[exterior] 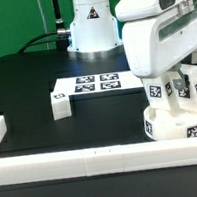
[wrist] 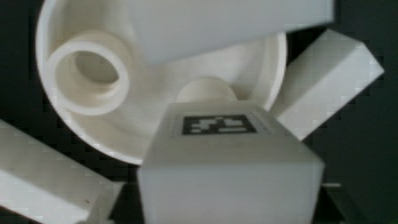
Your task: Assemble stool
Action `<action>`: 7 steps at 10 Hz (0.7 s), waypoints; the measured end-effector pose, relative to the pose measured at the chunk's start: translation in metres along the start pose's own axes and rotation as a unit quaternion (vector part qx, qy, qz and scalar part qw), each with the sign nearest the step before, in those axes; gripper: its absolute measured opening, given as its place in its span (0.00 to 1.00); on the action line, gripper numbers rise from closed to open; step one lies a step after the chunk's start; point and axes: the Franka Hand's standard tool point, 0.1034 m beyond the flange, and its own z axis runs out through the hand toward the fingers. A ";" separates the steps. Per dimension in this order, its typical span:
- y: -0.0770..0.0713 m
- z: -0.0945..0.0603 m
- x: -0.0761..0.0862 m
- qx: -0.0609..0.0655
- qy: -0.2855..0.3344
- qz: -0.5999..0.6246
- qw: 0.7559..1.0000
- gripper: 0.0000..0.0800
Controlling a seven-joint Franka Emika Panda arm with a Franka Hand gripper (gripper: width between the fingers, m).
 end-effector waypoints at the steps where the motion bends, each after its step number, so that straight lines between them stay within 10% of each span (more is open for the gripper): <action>1: -0.001 0.000 0.002 0.000 0.001 0.062 0.998 0.42; 7: 0.005 -0.001 0.003 -0.007 0.011 0.256 0.967 0.43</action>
Offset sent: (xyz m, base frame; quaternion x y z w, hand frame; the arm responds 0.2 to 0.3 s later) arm 0.0030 0.0007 -0.0052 -0.0217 0.0159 0.1730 0.9846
